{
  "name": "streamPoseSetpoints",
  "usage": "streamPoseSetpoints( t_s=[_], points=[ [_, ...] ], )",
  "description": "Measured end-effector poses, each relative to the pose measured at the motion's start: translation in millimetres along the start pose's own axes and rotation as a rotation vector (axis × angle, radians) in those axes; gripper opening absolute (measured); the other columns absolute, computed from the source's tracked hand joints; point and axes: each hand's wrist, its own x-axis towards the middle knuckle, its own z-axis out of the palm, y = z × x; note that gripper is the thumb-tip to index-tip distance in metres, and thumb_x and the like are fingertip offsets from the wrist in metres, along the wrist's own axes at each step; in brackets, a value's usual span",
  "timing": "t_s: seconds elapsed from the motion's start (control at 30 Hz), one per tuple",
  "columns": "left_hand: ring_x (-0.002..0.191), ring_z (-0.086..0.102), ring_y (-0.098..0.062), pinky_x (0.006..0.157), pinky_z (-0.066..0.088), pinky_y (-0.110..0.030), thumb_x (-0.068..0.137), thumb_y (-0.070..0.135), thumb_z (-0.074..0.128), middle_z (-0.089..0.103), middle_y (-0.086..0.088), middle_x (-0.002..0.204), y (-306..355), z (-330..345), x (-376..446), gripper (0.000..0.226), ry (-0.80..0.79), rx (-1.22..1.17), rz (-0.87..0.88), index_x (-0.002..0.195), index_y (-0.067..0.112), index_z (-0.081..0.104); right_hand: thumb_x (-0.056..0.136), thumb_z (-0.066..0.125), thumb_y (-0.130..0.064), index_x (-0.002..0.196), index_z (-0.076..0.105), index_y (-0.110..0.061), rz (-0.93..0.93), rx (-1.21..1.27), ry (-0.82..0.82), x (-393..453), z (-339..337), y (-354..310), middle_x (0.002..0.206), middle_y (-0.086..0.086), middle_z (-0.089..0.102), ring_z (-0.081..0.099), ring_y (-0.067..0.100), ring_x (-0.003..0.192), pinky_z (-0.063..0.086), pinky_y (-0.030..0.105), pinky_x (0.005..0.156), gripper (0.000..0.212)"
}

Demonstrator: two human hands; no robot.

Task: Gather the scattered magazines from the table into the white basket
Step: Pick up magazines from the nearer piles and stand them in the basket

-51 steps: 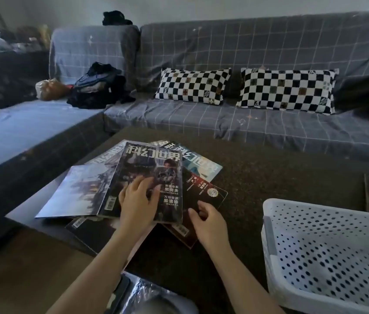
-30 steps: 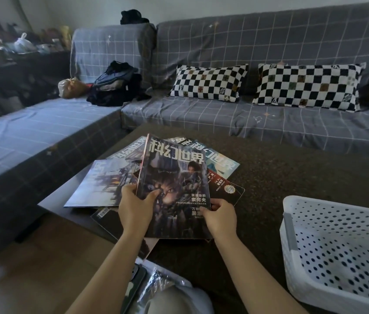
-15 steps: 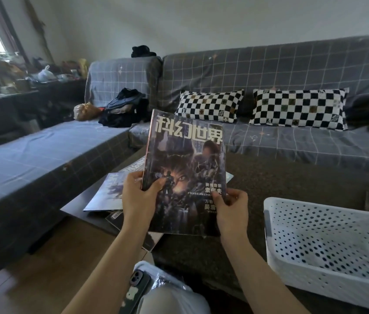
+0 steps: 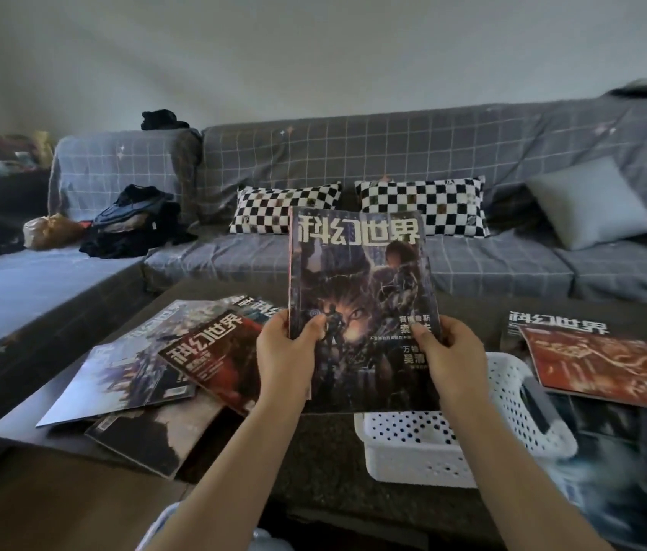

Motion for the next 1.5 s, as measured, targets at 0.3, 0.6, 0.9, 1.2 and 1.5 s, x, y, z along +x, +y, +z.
streamPoseSetpoints(
  t_s=[0.3,0.6,0.9,1.2,1.5],
  points=[
    [0.079,0.065,-0.015,0.086,0.051,-0.045,0.093,0.042,0.054,0.068,0.004,0.082,-38,82,-18,0.025,-0.202,0.332,-0.045,0.078,0.024,0.063,0.076,0.067,-0.053,0.082,0.062,-0.029,0.032,-0.595,0.013,35,-98,41,0.096,-0.009,0.068,0.061,0.019,0.098,0.044,0.046,0.093,0.026],
    [0.066,0.064,-0.001,0.052,0.041,-0.019,0.09,0.037,0.06,0.067,0.008,0.08,-54,92,-6,0.009,-0.329,0.394,-0.011,0.083,0.032,0.06,0.081,0.07,-0.032,0.093,0.063,-0.024,0.126,-0.243,-0.12,42,-107,63,0.098,-0.004,0.062,0.059,0.011,0.086,0.048,0.029,0.068,0.016],
    [0.074,0.066,-0.015,0.059,0.047,-0.029,0.09,0.027,0.064,0.07,0.001,0.081,-59,55,48,0.014,-0.325,0.413,0.009,0.077,0.023,0.067,0.078,0.072,-0.034,0.077,0.059,-0.034,0.025,-0.388,-0.175,59,-40,68,0.088,-0.019,0.058,0.055,0.0,0.083,0.036,0.015,0.058,0.013],
    [0.103,0.058,-0.032,0.085,0.052,-0.044,0.078,0.036,0.075,0.06,-0.014,0.112,-73,55,59,0.019,-0.44,0.715,-0.015,0.072,0.025,0.063,0.075,0.076,-0.031,0.063,0.051,-0.025,-0.093,-0.721,-0.105,65,-28,76,0.099,-0.003,0.051,0.053,0.017,0.097,0.037,0.024,0.072,0.029],
    [0.124,0.041,-0.037,0.096,0.045,-0.047,0.086,0.051,0.06,0.047,-0.013,0.131,-74,60,59,0.044,-0.459,1.001,0.001,0.121,0.024,0.059,0.081,0.07,-0.029,0.11,0.057,-0.009,-0.088,-0.867,-0.122,63,-25,80,0.122,0.003,0.048,0.042,0.011,0.098,0.038,0.023,0.078,0.038]
  ],
)
